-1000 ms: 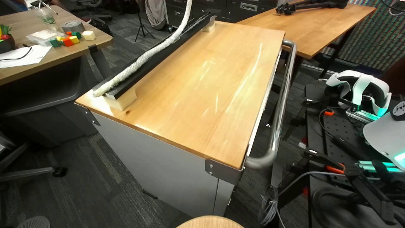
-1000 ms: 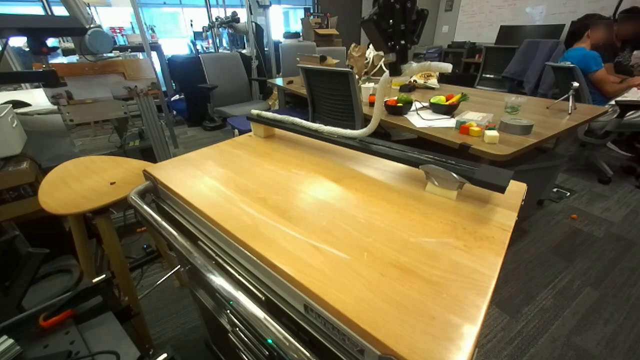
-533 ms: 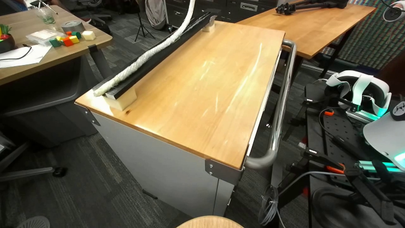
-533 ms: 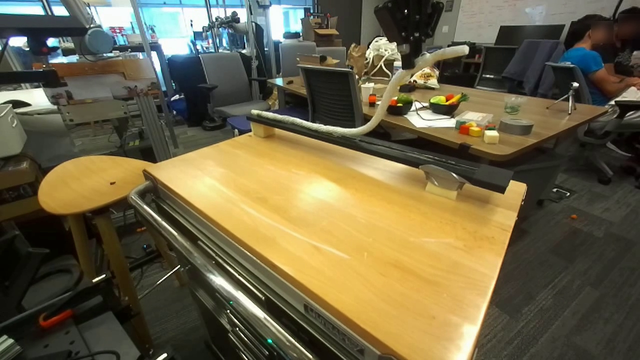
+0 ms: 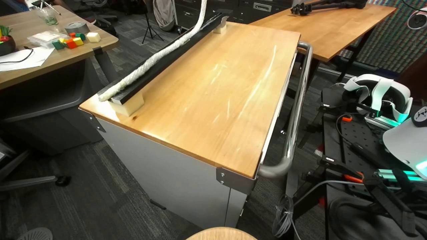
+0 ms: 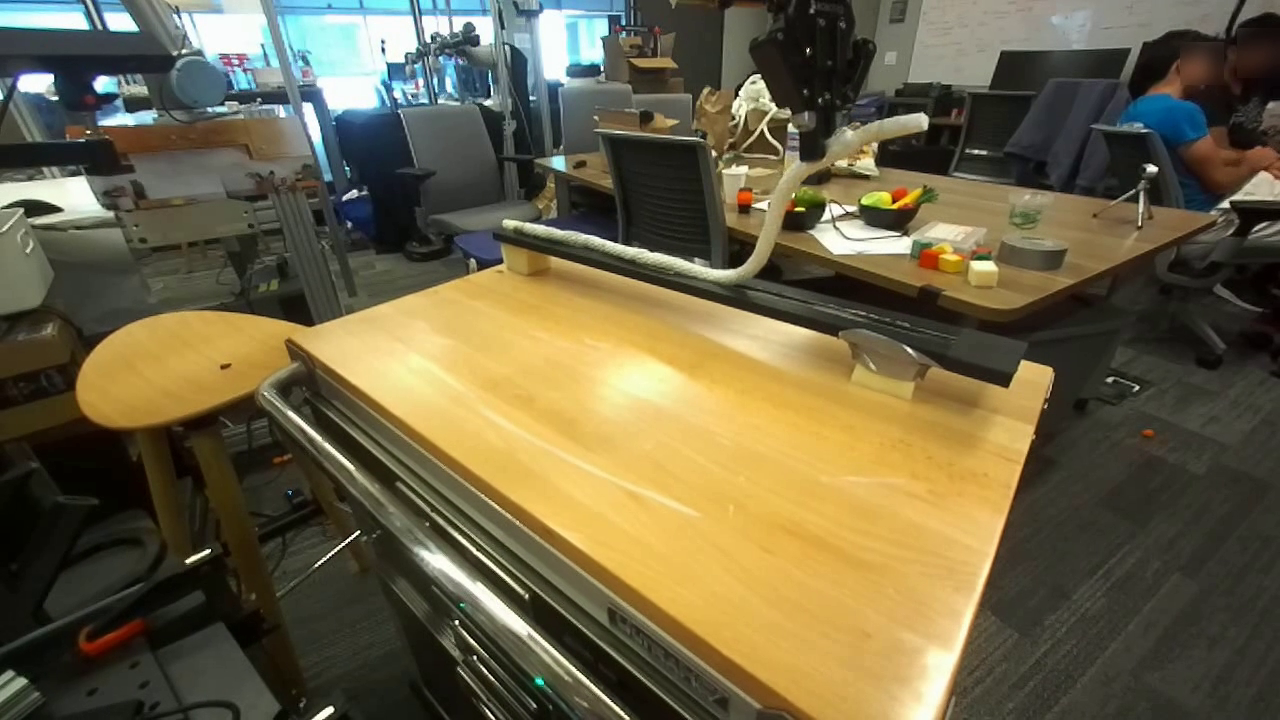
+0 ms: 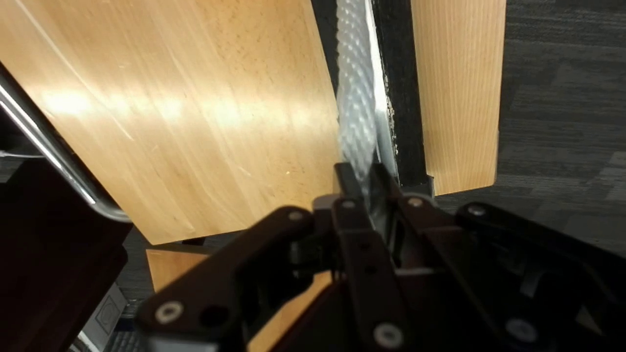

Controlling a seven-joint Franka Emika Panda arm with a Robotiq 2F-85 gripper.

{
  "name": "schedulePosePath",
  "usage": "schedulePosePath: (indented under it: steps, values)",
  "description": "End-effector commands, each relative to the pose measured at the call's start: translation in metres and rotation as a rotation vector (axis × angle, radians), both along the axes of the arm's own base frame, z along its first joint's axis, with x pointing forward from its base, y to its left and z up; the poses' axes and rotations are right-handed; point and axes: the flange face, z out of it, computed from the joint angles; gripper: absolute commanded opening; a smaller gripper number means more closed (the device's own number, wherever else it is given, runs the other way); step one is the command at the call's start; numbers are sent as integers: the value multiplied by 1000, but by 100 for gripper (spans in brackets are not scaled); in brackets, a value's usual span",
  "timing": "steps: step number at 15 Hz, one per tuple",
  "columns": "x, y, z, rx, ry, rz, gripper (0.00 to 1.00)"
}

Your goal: Put the rope along the center of the black object

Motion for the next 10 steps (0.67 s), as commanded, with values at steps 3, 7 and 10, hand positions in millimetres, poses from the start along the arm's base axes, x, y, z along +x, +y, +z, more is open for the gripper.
schedulePosePath:
  steps: [3,7,10]
  values:
    - [6,-2,-3,-41,70,12,11]
    - [7,-9,-4,-35,61,7,2]
    - [7,-16,-16,-33,69,-2,2]
